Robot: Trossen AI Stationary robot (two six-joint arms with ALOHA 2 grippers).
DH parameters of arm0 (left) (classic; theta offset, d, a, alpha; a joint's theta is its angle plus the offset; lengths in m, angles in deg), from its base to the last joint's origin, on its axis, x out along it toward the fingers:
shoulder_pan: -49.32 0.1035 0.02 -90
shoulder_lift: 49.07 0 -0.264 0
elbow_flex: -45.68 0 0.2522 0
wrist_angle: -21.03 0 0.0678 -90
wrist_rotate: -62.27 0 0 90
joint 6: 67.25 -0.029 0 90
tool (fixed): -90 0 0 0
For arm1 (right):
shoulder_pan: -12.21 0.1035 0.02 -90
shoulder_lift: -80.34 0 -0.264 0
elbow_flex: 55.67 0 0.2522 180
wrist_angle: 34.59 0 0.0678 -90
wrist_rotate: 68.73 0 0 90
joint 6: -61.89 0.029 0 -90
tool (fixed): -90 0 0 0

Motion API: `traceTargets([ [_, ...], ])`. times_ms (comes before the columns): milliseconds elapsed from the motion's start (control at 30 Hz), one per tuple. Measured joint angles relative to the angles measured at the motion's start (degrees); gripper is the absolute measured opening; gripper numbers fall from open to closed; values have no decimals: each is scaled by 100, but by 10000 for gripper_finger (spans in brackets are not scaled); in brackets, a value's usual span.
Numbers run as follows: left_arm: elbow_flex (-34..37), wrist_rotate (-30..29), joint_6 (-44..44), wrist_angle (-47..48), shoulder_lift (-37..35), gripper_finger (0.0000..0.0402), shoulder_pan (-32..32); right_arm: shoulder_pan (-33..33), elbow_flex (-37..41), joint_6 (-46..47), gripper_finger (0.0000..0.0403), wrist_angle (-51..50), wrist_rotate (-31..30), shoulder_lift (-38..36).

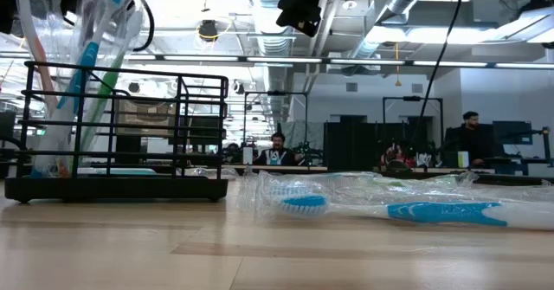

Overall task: Pick & Place toothbrushing station
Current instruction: Put the white violet toothbrush into the black toothbrush rack

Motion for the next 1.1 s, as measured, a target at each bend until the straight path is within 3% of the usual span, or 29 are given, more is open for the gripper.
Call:
traceTargets([
  [400,711,0,122,-791,-2,8,-2,-1,0,0,116,0,-2,0],
  [1100,1206,-177,421,-1273,1,24,-2,-1,0,0,116,15,0,0],
])
